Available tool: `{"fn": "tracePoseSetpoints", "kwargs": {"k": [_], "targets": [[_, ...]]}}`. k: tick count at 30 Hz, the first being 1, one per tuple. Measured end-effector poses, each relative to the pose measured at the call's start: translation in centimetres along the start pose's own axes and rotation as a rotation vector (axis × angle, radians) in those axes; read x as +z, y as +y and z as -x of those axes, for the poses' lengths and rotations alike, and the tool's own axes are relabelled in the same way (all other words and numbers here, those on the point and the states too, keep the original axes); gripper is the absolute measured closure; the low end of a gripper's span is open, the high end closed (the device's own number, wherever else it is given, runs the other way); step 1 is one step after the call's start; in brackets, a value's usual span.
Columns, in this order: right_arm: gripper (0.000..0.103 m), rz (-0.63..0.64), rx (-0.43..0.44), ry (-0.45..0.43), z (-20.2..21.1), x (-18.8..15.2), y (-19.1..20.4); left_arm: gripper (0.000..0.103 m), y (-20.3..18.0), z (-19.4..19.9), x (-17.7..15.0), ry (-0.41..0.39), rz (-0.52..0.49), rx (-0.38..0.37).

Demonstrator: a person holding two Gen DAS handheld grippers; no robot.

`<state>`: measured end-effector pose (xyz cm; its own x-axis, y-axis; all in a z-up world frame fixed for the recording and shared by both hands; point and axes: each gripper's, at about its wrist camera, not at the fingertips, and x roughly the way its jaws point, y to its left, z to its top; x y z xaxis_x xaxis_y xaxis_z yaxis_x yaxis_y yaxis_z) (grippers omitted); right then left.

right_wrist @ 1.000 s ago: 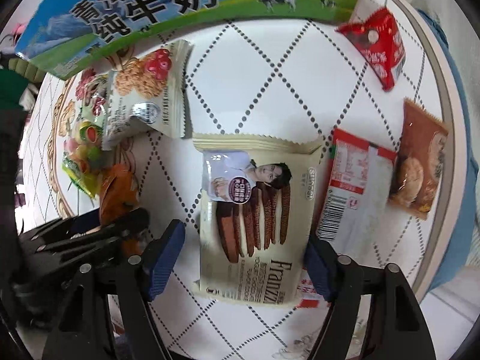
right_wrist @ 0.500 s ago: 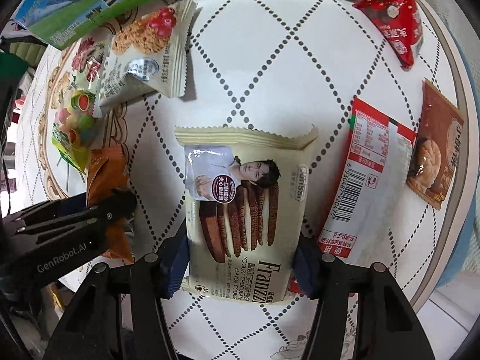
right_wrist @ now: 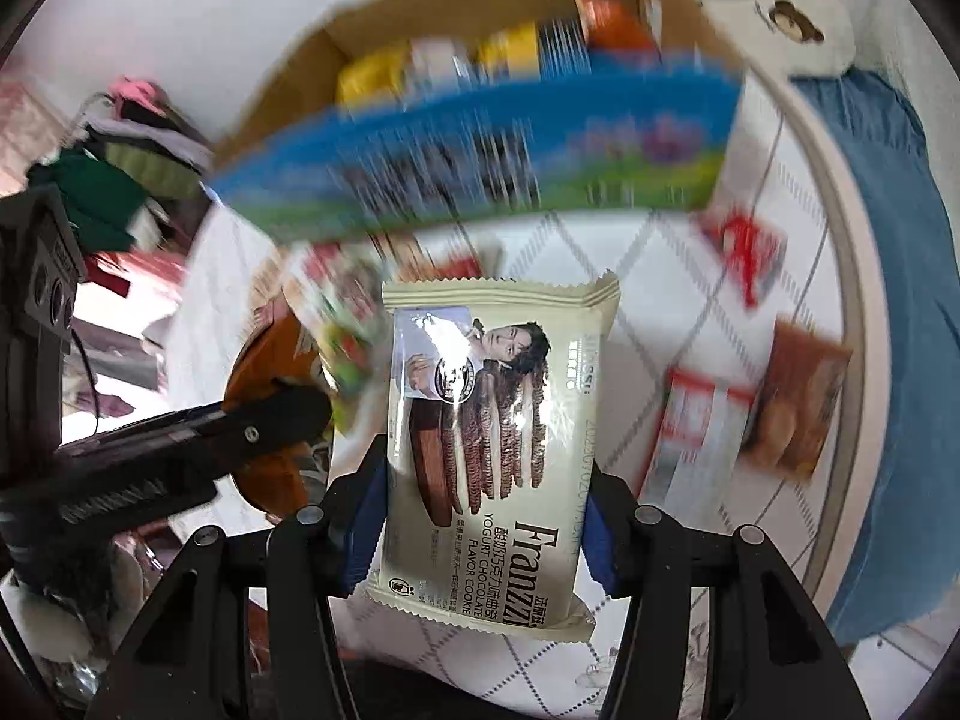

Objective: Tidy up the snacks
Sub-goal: 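Drop both packets into the box and open both tools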

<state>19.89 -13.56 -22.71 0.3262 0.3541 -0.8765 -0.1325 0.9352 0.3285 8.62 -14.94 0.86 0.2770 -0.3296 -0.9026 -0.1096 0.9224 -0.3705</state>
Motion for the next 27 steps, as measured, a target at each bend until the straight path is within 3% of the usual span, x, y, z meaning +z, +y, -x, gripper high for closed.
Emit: {"fn": "tracePoseSetpoints", "kwargs": {"k": [4,7,9,17,24,26,27], "targets": [[0.045,0.009,0.027,-0.102,4.3,4.8,-0.5,0.057,-2.1,4.7,4.4,-0.086,-0.036,-0.052],[0.045,0.029,-0.006,-0.174,6.5,9.0,-0.8,0.057,-3.9,5.9,9.3,-0.146,-0.092,-0.008],[0.045,0.040,-0.041,-0.194,6.4,11.9,-1.3,0.057,-4.2,5.4,11.4,-0.147,-0.112,0.025],[0.045,0.039,-0.166,-0.107,-0.4,19.8,-4.5,0.057,-1.6,-2.6,19.7,-0.014,-0.053,0.140],[0.044,0.022,-0.173,0.000,-5.4,20.7,-6.3,0.055,0.2,-8.8,21.1,0.133,-0.034,0.202],[0.040,-0.006,-0.168,0.060,-6.7,20.6,-6.8,0.055,0.4,-10.1,20.8,0.183,-0.031,0.203],[0.026,-0.003,-0.176,0.070,-6.8,20.4,-6.8,0.053,0.7,-10.6,20.6,0.200,-0.020,0.203]]}}
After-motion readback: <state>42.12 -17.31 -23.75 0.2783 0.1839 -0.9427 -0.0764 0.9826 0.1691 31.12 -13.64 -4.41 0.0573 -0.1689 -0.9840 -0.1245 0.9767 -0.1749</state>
